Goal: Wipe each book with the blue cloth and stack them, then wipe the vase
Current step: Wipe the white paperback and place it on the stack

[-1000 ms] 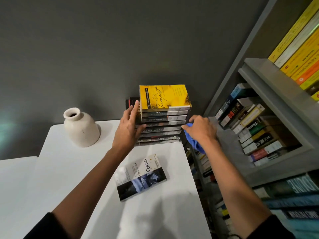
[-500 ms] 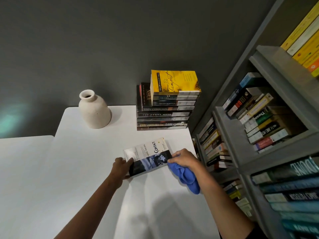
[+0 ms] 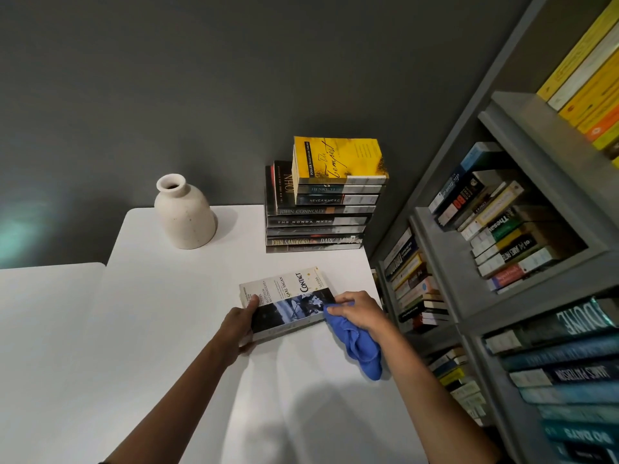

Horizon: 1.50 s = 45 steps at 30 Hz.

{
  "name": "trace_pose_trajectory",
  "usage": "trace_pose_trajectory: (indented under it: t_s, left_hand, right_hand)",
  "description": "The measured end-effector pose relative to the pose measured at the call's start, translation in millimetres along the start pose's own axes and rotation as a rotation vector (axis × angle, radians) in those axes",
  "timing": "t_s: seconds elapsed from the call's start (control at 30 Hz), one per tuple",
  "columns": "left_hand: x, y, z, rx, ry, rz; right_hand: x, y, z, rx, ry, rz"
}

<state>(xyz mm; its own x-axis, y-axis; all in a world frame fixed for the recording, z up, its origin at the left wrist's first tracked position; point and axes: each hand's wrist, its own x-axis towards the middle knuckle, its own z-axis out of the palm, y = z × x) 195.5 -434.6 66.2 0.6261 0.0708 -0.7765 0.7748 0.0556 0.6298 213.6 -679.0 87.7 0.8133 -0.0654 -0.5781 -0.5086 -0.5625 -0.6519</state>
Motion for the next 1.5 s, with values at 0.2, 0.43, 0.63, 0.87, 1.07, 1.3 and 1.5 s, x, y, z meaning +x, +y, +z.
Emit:
trace_pose_trajectory:
  t_s: [0.2,0.43,0.63,0.87,1.07,1.3,1.5]
  left_hand:
    - [-18,-5,-4,-0.279,-0.103,0.103]
    - [-36,5,-13,-0.465,-0.122,0.174]
    - [-52,16,-26,-0.395,-0.037,0.324]
    - [-86,29,-58,-0.444,-0.037,0.521]
    - [-107,18,-73,-0.432,0.027,0.580]
    - [-119,4,-72,-0.488,0.011,0.498]
    - [-122,8,-86,-0.493,0.024,0.539]
  right_hand:
    - [-16,4,10,0.027,0.009,-0.053]
    - [-40,-1,18,0.040,0.081,-0.194]
    - [-68,-30,14,0.063,0.110,-0.303]
    - [-111,-67,2,0.156,0.528,-0.451]
    - [-139,-92,63,-0.101,0.726,-0.679]
    - [-155,-114,128,-0.269,0.747,-0.709]
    - [-162,-99,114,-0.280,0.786,-0.721]
